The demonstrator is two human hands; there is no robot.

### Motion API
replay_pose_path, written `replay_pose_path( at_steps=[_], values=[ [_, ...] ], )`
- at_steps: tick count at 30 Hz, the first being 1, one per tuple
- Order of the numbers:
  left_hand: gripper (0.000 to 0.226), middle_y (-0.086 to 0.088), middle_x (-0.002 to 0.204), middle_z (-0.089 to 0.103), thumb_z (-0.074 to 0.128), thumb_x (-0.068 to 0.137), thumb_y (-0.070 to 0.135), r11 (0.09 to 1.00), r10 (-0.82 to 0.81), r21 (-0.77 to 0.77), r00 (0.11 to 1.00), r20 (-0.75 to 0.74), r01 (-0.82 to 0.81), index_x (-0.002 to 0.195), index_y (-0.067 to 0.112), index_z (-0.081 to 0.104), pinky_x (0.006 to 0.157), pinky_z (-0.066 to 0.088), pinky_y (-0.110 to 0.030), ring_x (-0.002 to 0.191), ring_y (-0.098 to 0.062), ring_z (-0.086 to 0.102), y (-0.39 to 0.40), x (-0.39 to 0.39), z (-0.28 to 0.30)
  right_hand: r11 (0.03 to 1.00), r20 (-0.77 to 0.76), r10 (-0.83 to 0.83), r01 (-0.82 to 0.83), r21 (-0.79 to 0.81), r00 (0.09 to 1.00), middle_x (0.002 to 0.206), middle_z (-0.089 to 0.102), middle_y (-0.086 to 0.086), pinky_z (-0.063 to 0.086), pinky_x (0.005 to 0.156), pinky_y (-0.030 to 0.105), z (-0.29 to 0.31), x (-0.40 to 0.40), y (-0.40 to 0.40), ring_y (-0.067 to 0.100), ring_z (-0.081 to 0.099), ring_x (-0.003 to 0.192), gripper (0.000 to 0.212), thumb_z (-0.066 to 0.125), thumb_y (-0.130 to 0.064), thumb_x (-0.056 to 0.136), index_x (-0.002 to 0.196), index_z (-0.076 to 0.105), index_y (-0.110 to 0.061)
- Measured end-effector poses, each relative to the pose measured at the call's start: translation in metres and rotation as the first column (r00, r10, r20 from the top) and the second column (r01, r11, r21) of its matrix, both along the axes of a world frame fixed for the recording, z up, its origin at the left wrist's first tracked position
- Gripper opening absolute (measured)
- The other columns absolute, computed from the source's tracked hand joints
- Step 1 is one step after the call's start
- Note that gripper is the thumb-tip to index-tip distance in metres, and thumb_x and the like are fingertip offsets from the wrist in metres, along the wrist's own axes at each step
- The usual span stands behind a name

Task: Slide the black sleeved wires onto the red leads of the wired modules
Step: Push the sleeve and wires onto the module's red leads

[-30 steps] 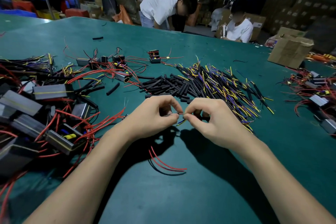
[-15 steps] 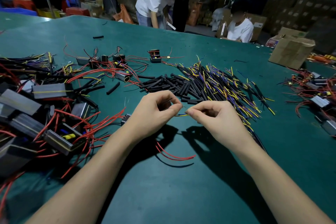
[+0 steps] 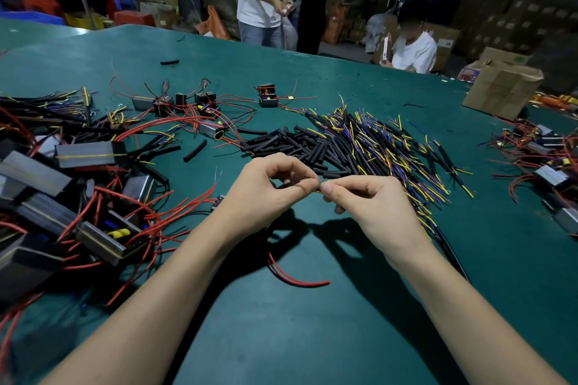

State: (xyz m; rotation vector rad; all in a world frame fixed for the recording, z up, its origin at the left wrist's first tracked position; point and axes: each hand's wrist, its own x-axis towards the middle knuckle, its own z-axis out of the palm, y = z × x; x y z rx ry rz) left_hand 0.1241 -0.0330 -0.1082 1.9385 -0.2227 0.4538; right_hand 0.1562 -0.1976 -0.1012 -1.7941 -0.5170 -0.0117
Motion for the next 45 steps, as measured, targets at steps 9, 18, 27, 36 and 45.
replay_pose_path(
  at_steps=[9,18,27,36,45],
  values=[
    [0.003,0.002,0.076,0.061,0.075,0.079,0.017,0.994,0.049,0.1,0.998,0.05,-0.054,0.079,0.014,0.075,0.064,0.036,-0.009,0.067,-0.007,0.053,0.0002,0.0018,-0.0016,1.0,-0.034,-0.017,0.018,0.009,0.999,0.058,0.066,-0.013,0.041,0.054,0.006,0.0011,-0.0026,0.0005,-0.006,0.054,0.053,0.015,0.071,-0.009,0.083,0.071,0.073,-0.019],
    [0.005,-0.003,0.074,0.059,0.077,0.077,0.015,0.989,0.046,0.131,0.99,0.13,-0.063,0.082,0.014,0.077,0.061,0.033,-0.006,0.061,0.0,0.048,-0.0004,0.0001,-0.0003,0.999,-0.126,0.028,-0.023,0.046,0.992,0.067,0.07,-0.002,0.044,0.058,0.01,0.0005,0.0026,-0.0048,0.003,0.057,0.056,0.008,0.072,-0.011,0.082,0.075,0.075,-0.015],
    [0.005,0.0,0.071,0.056,0.073,0.082,0.012,0.982,0.048,0.173,0.988,0.149,-0.073,0.078,0.011,0.076,0.063,0.032,-0.007,0.064,-0.002,0.049,-0.001,-0.0031,0.0027,0.997,-0.094,0.035,-0.028,0.075,0.995,0.067,0.069,0.0,0.047,0.06,0.015,-0.0016,0.0011,-0.0017,0.006,0.059,0.061,0.007,0.071,-0.009,0.083,0.077,0.072,-0.013],
    [0.01,-0.006,0.072,0.059,0.065,0.08,0.003,0.986,0.074,0.148,0.997,0.007,-0.074,0.071,0.003,0.068,0.064,0.036,-0.01,0.067,-0.01,0.05,-0.0033,-0.0025,0.0062,0.907,0.728,0.072,0.259,-0.332,0.682,0.073,0.064,-0.005,0.041,0.061,0.032,-0.0029,-0.0067,0.0031,0.016,0.058,0.065,0.007,0.064,-0.01,0.082,0.076,0.066,-0.014],
    [0.011,0.009,0.082,0.055,0.069,0.081,0.022,0.877,0.01,0.475,0.992,0.127,-0.07,0.091,0.021,0.065,0.078,0.037,-0.031,0.083,-0.01,0.054,0.001,-0.005,0.0041,0.972,0.249,0.033,0.028,-0.234,0.968,0.065,0.063,-0.015,0.045,0.062,0.024,-0.0039,0.0025,-0.0036,0.01,0.055,0.063,0.015,0.068,-0.01,0.084,0.073,0.067,-0.022]
  ],
)
